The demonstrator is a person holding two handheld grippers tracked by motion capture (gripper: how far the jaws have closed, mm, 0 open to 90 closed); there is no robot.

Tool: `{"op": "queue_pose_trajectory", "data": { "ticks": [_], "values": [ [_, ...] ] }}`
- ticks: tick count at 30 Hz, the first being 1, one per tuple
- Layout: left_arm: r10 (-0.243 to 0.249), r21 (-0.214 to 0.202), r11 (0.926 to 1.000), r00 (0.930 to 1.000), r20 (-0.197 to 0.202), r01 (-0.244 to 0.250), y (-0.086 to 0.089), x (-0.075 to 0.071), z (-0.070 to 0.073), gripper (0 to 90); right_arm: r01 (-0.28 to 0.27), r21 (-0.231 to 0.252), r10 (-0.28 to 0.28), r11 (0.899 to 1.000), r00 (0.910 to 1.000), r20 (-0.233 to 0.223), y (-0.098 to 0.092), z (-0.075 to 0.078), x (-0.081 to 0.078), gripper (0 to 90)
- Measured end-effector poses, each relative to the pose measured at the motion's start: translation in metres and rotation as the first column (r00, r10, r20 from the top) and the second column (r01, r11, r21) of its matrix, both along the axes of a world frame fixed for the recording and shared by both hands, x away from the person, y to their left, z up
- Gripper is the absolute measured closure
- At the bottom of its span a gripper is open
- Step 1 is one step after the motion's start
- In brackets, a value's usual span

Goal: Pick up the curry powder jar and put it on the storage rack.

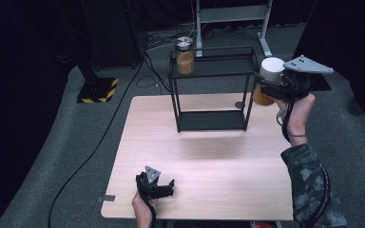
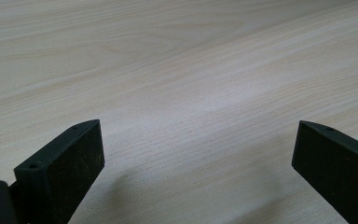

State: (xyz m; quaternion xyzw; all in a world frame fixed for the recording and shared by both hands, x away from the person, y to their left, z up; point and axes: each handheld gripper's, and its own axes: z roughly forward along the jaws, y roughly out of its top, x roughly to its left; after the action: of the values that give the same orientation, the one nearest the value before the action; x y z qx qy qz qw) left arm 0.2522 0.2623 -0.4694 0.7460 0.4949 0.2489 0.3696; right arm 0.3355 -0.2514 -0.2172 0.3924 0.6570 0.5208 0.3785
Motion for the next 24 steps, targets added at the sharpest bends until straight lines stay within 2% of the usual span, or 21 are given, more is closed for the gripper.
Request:
{"op": "queue_pose_trajectory", "data": {
  "ticks": [24],
  "values": [
    [-0.007,-0.024,0.9997,0.9999,0.009,0.007,0.005,-0.002,-0.002,1.7,-0.023,0.012,0.023,1.0,0.9997,-0.002,0.02,0.025,0.038,33.5]
  ]
}}
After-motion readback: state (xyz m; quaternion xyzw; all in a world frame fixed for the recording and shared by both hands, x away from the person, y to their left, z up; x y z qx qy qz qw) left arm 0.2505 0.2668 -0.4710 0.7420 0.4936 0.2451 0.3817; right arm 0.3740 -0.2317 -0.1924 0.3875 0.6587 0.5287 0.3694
